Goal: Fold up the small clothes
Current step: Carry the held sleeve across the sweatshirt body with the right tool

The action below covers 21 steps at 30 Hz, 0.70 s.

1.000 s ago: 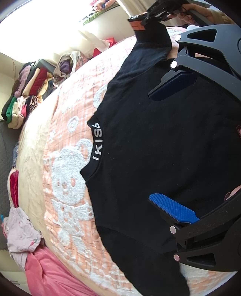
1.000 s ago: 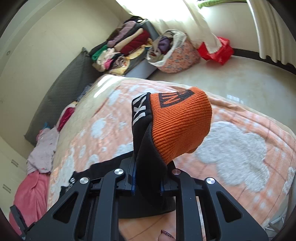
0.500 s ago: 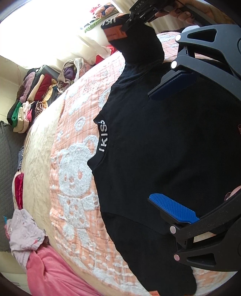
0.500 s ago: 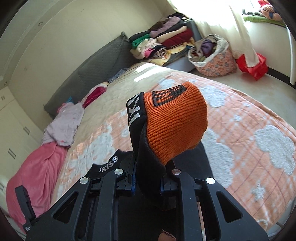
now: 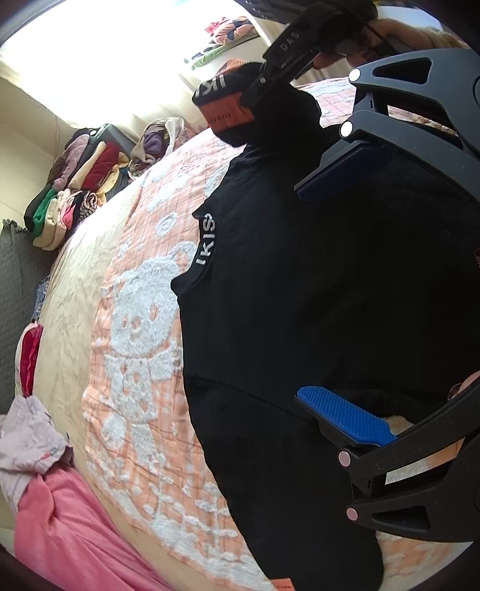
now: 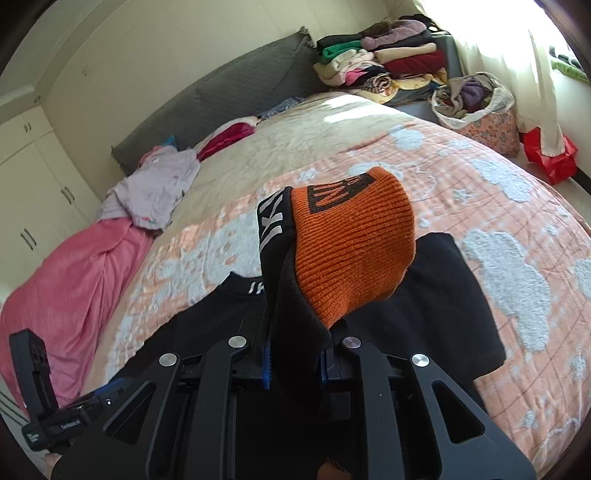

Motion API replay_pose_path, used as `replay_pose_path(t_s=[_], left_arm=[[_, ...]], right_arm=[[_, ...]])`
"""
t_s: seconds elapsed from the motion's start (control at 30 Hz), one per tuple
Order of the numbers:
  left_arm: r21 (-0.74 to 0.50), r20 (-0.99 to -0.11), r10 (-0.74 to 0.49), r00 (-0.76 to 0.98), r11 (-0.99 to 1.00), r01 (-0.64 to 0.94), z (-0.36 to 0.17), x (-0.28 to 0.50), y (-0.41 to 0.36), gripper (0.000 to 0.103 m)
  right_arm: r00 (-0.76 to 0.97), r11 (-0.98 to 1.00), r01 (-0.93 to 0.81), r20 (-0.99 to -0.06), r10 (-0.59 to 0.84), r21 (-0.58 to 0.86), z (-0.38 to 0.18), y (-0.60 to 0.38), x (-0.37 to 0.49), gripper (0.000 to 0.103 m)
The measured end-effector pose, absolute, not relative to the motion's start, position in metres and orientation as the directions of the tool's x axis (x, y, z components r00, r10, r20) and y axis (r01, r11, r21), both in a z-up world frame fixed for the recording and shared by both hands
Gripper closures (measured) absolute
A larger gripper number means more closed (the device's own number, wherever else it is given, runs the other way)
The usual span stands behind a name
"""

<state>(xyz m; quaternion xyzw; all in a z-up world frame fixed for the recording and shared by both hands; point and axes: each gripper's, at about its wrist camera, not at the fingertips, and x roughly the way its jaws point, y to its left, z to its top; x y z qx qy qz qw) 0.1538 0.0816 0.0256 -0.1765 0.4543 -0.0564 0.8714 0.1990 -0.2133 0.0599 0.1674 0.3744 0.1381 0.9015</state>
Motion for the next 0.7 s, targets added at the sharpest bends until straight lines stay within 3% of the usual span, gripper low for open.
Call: replay_pose_path(t_s=[0.3,0.33,0.43,0.7], left_arm=[[-0.407,-0.764,-0.279,0.582,0.908,-0.098,0.019,0.146,0.106,0.008],[-0.415,-0.761,-0.284,0.583,0.904,-0.101,0.018,0.146,0.109,0.008],[-0.43,-0.76,-0.291,0.581,0.895,-0.115,0.015,0.145,0.116,0.008],[-0.483,-0.753,-0.331,0.569,0.865,-0.136,0.001,0.146,0.123,0.008]], right_arm=[[0.631,0.918,-0.193,-0.672,0.386,0.347,0.039,-0.158,0.202,0.084],[0.625,0.916,-0.201,-0.675,0.392,0.347,0.037,-0.155,0.202,0.081],[0.616,0.905,-0.227,-0.667,0.419,0.359,0.036,-0.148,0.199,0.059],[0.612,0.888,-0.287,-0.644,0.459,0.361,0.041,-0.147,0.188,0.049]])
